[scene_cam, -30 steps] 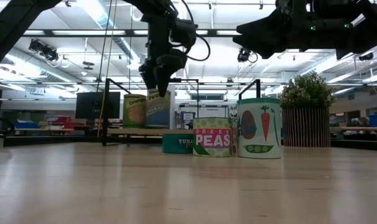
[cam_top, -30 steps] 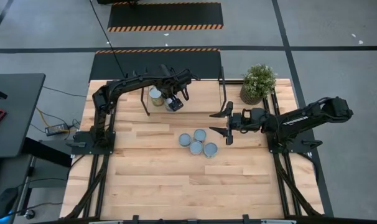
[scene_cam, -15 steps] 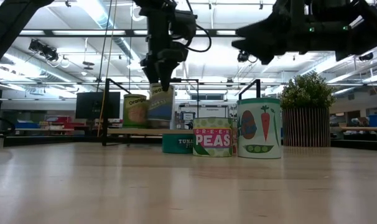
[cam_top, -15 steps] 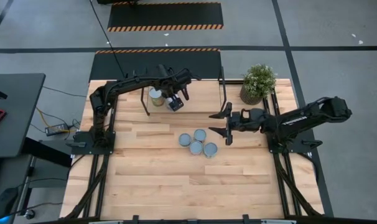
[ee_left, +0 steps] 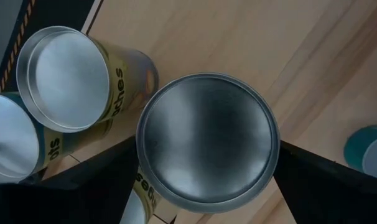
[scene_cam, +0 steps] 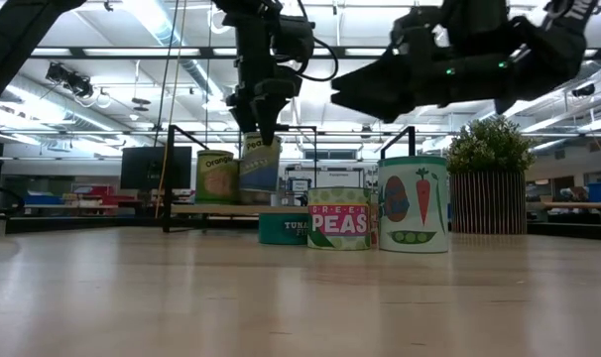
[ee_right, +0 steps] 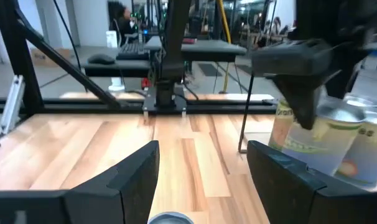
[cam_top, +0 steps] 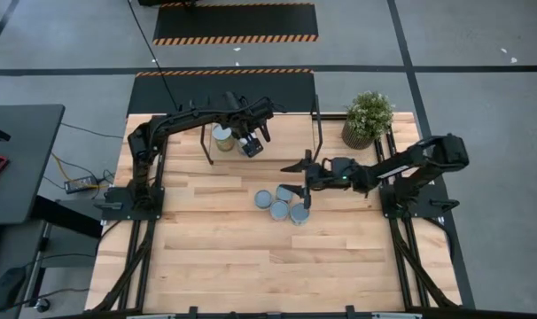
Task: Pick and place cans onto a shelf
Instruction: Put the canned peas on the shelf
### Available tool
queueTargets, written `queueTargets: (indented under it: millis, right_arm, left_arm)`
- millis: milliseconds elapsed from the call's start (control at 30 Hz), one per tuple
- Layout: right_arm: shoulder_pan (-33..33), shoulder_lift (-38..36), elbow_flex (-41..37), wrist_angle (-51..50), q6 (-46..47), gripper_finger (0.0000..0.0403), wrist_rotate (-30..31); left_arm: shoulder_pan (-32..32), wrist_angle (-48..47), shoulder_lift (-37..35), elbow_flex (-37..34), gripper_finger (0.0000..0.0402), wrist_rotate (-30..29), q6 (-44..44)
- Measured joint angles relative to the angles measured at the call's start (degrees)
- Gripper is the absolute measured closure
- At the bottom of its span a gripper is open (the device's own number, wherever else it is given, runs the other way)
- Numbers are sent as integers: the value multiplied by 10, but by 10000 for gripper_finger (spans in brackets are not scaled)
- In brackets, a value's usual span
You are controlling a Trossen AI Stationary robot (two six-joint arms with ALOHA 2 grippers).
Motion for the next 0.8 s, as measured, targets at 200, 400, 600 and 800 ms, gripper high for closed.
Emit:
queueTargets:
  millis: [200, 400, 600, 800]
  right_arm:
    - [0, 35, 26, -13, -8, 153, 0]
    - [0, 18, 26, -36, -14, 153, 2]
    - [0, 1, 26, -55, -19, 153, 3]
    - [0, -6, 26, -74, -21, 153, 3]
  left_arm:
    - [0, 14, 0, -10, 46, 0, -3]
    - [0, 20, 1, -46, 47, 0, 3]
    - [-3, 17, 1, -50, 47, 6, 43]
    - [-16, 41, 1, -50, 47, 13, 89]
